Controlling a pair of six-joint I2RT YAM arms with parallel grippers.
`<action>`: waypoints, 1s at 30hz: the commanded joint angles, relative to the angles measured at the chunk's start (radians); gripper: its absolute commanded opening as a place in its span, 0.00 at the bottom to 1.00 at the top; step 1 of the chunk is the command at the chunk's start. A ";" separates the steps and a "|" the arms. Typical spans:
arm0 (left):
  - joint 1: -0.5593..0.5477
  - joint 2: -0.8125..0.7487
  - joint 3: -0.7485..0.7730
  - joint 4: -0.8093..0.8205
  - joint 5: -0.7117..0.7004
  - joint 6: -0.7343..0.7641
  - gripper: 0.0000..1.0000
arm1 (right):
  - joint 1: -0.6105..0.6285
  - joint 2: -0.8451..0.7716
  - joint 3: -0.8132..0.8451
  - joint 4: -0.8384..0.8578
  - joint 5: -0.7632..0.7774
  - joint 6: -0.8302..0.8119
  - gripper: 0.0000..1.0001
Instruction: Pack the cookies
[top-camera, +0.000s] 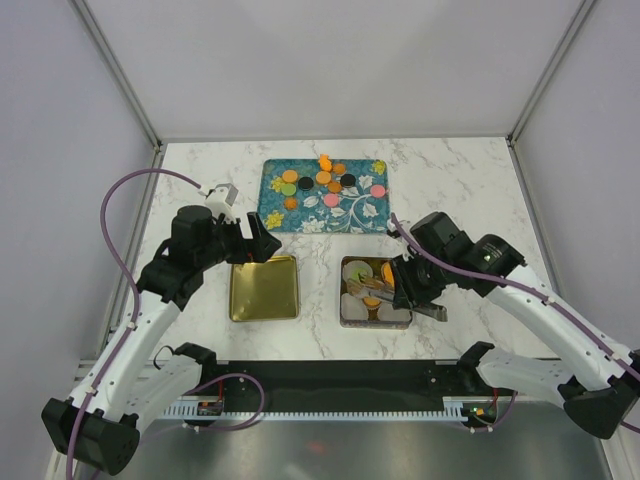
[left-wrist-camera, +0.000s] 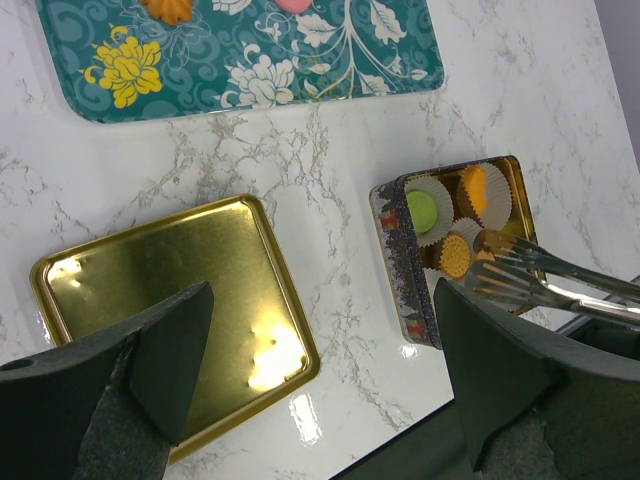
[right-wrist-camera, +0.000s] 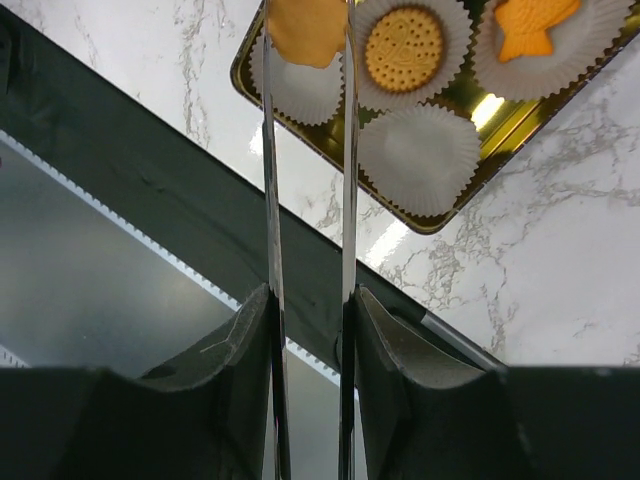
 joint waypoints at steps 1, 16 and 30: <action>0.001 -0.001 0.002 0.007 0.006 0.032 1.00 | 0.020 -0.017 0.005 0.010 -0.043 0.014 0.28; 0.001 0.002 0.002 0.007 0.008 0.032 1.00 | 0.094 0.009 -0.076 0.072 0.001 0.049 0.30; 0.001 0.000 0.002 0.005 0.013 0.033 1.00 | 0.100 0.003 -0.099 0.083 0.015 0.049 0.46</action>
